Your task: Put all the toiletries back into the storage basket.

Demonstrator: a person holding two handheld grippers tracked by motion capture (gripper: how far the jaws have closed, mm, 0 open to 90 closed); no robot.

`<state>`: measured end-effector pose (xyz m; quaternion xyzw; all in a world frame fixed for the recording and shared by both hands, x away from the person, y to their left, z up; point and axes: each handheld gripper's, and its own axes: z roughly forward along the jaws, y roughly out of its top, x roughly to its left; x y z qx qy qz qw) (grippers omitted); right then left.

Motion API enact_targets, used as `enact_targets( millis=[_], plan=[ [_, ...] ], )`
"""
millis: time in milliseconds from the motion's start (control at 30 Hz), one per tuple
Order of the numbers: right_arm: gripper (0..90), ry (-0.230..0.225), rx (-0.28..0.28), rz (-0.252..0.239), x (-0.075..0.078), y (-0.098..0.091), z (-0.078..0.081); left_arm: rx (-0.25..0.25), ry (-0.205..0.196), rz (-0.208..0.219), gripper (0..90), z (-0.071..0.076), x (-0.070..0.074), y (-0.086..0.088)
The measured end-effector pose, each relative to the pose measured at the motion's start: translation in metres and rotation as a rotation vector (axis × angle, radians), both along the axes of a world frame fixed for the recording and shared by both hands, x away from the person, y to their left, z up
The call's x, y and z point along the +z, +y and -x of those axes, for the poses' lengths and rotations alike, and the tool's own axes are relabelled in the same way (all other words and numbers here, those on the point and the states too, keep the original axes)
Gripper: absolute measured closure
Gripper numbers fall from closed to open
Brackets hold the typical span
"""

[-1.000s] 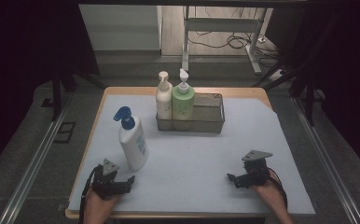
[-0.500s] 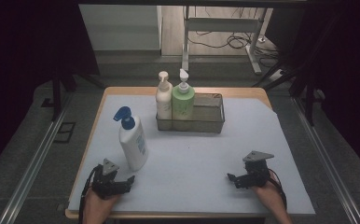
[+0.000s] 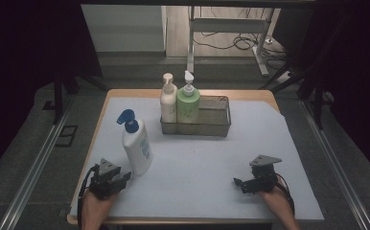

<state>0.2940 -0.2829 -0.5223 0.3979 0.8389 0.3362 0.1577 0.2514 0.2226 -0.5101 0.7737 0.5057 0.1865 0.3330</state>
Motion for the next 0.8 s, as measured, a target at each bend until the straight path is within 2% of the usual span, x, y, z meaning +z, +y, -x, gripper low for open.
enact_targets(
  millis=[100, 333, 533, 600, 700, 800],
  plan=[
    [0.0, -0.001, 0.000, 0.000, 0.000, 0.000, 0.000, -0.003, 0.009, -0.025, 63.7, -0.008, 0.002, 0.001],
    [0.0, -0.001, 0.000, 0.000, 0.000, 0.000, 0.000, -0.027, 0.022, 0.007, 88.3, -0.027, 0.004, 0.002],
    [0.0, -0.003, 0.001, 0.000, 0.000, 0.000, 0.000, -0.052, 0.012, 0.037, 89.2, -0.037, 0.002, -0.004],
    [0.0, -0.002, -0.001, -0.001, 0.000, 0.000, 0.000, -0.046, 0.007, 0.024, 89.3, -0.039, 0.002, -0.006],
    [0.0, -0.001, -0.001, 0.000, 0.000, 0.000, 0.000, -0.037, 0.010, 0.052, 89.4, -0.038, 0.001, -0.004],
    [0.0, 0.000, 0.000, 0.001, 0.000, 0.000, 0.000, -0.034, 0.007, 0.054, 89.4, -0.037, 0.001, -0.004]
  ],
)
